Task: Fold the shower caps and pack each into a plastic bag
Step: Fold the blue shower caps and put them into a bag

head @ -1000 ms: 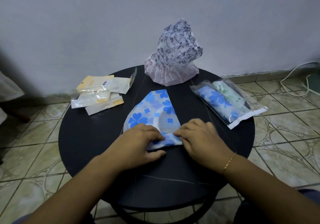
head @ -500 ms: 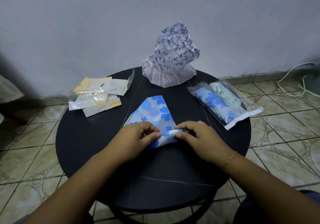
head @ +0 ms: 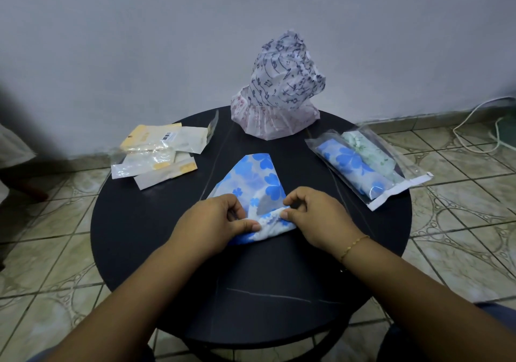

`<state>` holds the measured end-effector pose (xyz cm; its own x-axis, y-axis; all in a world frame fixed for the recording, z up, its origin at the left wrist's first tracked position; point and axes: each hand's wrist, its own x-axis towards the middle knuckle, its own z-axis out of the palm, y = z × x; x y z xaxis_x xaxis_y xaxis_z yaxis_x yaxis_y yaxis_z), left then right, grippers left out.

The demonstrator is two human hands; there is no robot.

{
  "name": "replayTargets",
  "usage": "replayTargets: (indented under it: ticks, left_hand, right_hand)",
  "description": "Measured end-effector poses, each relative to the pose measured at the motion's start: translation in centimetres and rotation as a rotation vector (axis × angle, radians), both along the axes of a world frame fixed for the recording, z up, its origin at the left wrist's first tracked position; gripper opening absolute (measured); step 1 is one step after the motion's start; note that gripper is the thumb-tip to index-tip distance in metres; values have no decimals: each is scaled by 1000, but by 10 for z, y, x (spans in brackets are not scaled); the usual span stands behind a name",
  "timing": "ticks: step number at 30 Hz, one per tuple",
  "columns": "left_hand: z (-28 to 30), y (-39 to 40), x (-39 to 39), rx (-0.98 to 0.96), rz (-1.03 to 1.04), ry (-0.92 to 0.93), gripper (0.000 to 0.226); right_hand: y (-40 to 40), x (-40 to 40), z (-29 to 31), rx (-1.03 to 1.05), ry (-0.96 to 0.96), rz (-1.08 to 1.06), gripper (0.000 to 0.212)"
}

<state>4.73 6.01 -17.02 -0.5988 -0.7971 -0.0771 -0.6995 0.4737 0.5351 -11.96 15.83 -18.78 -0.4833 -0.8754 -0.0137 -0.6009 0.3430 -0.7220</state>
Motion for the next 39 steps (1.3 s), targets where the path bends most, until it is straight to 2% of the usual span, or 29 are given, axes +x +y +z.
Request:
replayTargets:
  ticks: [2,5,7,10,12,13,17,20,22,25,27,30,33,36,39]
  left_hand:
    - [-1,0,0,-184,-57,-89,32]
    - [-8,-3,1,-440,-257,15,30]
    - [-10,-3,1,-473,-395,74,30]
    - [-8,-4,4,-332,-421,24,50]
    - [-6,-8,7,-269,-446,-20,67]
    - [-5,-10,8,-250,-456,-39,68]
    - [-3,-9,7,-286,-415,-79,47]
    - [0,-7,8,-272,-398,-61,63]
    - [3,-3,9,-230,-356,-58,51]
    - [5,0,10,-172,-248,-21,21]
    - [5,0,10,-123,-175,21,16]
    - [3,-2,7,-65,-88,64,22]
    - [3,-4,3,-17,-55,57,25]
    - [3,-6,1,9,-27,24,30]
    - [4,-4,0,-144,-20,-130,31]
  right_hand:
    - [2,3,1,7,59,-13,10]
    - [6,6,-3,-18,395,7,21]
    - [8,9,-6,-135,553,89,19]
    - [14,11,-7,-164,642,161,24]
    - [18,12,-6,-67,621,206,35]
    - [21,9,-7,-39,595,225,38]
    - [26,4,-6,-1,538,269,46]
    - [27,5,-2,6,509,266,43]
    - [26,4,1,4,461,260,38]
    - [23,-1,3,-41,242,213,24]
    - [18,-3,1,-68,108,153,14]
    - [11,-2,-2,-109,-33,45,2]
    - [6,-1,-3,-84,-130,-27,6]
    - [1,1,-2,-45,-126,-65,12]
    - [-3,3,1,-12,-101,-80,13]
